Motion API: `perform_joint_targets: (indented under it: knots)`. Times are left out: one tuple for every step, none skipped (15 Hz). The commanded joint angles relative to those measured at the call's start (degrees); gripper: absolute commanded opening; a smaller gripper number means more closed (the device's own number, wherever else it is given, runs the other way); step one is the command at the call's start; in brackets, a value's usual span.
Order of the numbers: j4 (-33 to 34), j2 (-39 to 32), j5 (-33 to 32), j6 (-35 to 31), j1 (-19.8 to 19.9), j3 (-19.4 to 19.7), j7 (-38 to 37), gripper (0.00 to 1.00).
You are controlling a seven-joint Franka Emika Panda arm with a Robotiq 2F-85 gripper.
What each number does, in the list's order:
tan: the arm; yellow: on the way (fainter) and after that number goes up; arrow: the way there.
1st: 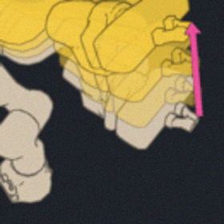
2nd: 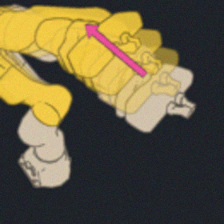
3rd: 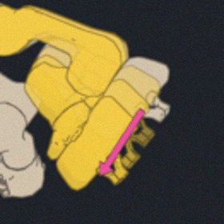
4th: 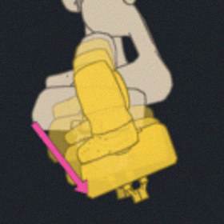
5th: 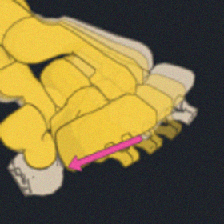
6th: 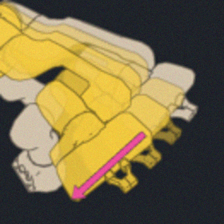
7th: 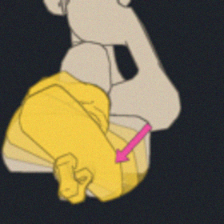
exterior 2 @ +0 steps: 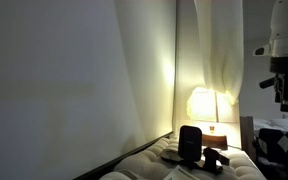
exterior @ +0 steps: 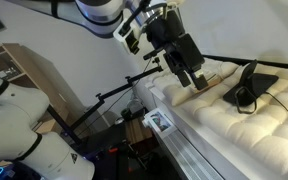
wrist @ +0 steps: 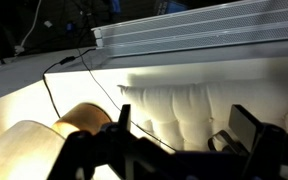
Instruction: Pick up the black watch and put it on top of the white book
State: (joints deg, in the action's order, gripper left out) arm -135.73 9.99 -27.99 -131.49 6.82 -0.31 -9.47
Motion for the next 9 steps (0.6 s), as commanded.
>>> perform_joint_targets:
  knots:
    - [0.3, -2.2, -9.0, -1.6, 0.0, 0.4, 3.6, 1.0]
    - [0.3, -2.8, -11.8, -1.6, -0.3, 0.4, 4.1, 1.0]
    - [0.5, -3.4, -14.9, -1.4, -0.5, 0.3, 4.0, 1.0]
    - [0.5, -3.8, -18.2, -1.7, -0.8, 0.3, 3.8, 1.0]
    - [0.3, -3.9, -20.9, -2.5, -1.2, 0.2, 2.8, 1.0]
    - [0.1, -4.1, -23.1, -3.4, -1.6, 0.2, 1.9, 1.0]
    - [0.0, -4.2, -25.3, -3.9, -2.0, 0.2, 2.1, 1.0]
    - [0.1, -4.4, -27.4, -3.9, -2.4, 0.1, 2.2, 1.0]
    - [0.2, -4.6, -30.2, -3.2, -2.9, -0.2, 1.6, 1.0]
